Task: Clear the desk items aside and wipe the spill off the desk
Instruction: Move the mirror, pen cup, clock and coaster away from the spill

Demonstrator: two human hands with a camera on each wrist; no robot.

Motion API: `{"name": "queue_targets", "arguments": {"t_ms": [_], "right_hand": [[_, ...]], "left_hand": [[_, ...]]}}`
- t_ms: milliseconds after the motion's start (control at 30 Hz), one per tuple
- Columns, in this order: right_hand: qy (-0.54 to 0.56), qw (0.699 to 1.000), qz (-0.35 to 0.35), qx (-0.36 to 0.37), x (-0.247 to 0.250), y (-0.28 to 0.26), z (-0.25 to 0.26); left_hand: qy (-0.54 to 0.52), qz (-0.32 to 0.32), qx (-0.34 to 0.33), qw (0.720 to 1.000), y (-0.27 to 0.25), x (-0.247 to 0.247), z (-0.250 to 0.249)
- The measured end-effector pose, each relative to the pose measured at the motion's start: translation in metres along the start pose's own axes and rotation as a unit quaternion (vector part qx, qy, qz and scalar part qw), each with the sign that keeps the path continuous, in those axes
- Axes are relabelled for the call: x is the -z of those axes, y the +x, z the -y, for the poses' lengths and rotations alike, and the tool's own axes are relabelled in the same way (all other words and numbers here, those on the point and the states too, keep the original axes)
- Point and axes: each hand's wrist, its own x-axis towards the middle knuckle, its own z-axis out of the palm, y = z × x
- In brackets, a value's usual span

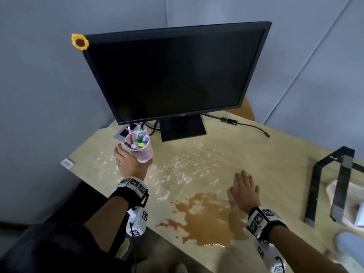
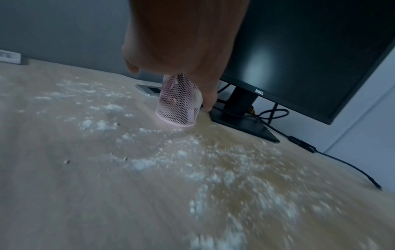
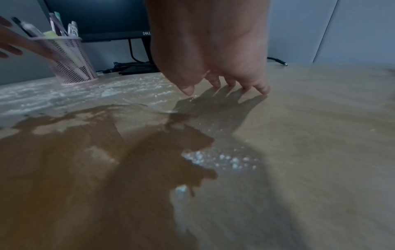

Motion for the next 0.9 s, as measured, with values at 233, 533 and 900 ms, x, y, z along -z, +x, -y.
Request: {"name": "queue_targets", "arguments": {"t_ms": [233,533,900], "right_hand": [[-0.019,0.999,-0.027,-0.008,-0.005,0.008,0.007],[0.014,0.999,-0.034,-0.009,-0.001,0.009,0.007],[0.154,0.978,-0.113,0.08,0.053,0.012,0.032]], "left_hand": [[-0.197,0.017,0.056,0.979,0.029,-0.014,-0.004],[-0.279,-0.013,0.059,0.958,0.024,-0.013,-0.02],[-0.316,0.176,-0.079,0.929,-0.044,-0.026,-0.124]]}}
